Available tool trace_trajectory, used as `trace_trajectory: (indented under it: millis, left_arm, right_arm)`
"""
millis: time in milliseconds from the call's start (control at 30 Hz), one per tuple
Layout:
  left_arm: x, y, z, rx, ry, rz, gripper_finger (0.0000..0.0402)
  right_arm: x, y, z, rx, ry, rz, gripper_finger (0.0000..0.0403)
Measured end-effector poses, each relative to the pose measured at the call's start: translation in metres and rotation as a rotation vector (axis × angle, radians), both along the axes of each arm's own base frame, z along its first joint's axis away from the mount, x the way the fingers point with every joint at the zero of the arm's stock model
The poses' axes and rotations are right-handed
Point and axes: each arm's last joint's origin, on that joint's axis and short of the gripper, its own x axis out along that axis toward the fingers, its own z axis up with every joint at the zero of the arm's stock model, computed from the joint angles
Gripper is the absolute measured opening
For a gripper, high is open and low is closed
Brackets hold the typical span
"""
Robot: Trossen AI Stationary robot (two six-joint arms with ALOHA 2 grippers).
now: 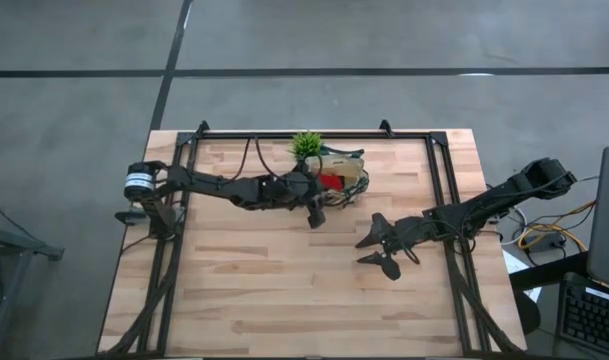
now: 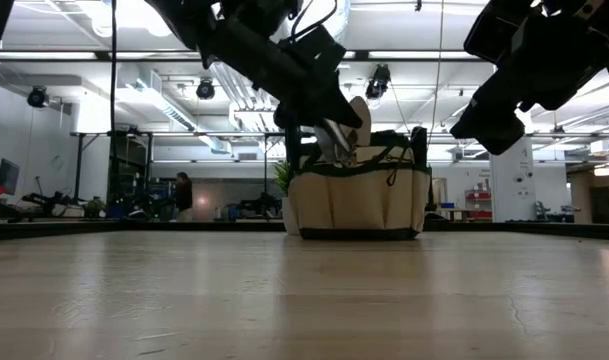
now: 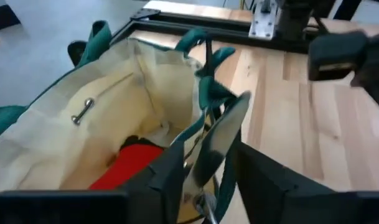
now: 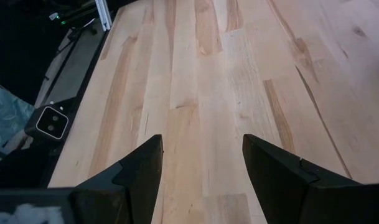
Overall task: Pick & Place Garden tools in Gardening bag
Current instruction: Put the brown trowel into the gardening bag, then return to Home Position
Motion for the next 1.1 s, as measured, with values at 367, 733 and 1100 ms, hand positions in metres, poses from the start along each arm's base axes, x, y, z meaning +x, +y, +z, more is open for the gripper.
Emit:
trace_trajectory:
  millis: [367, 733, 1100]
  left_arm:
    - [-0.010, -0.007, 0.025, 0.024, -0.066, -0.067, 0.0190]
    - [-0.024, -0.025, 0.041, 0.060, -0.052, -0.160, 0.0125]
    - [-0.069, -0.040, 0.032, -0.025, -0.124, -0.284, 0.0007]
  right_arm:
    - [0.000, 0.000, 0.000, 0.000, 0.002, -0.002, 0.0215]
    - [0.002, -0.001, 0.016, -0.058, -0.077, -0.017, 0.0173]
    - [-0.006, -0.005, 0.048, -0.263, -0.258, -0.043, 0.0010]
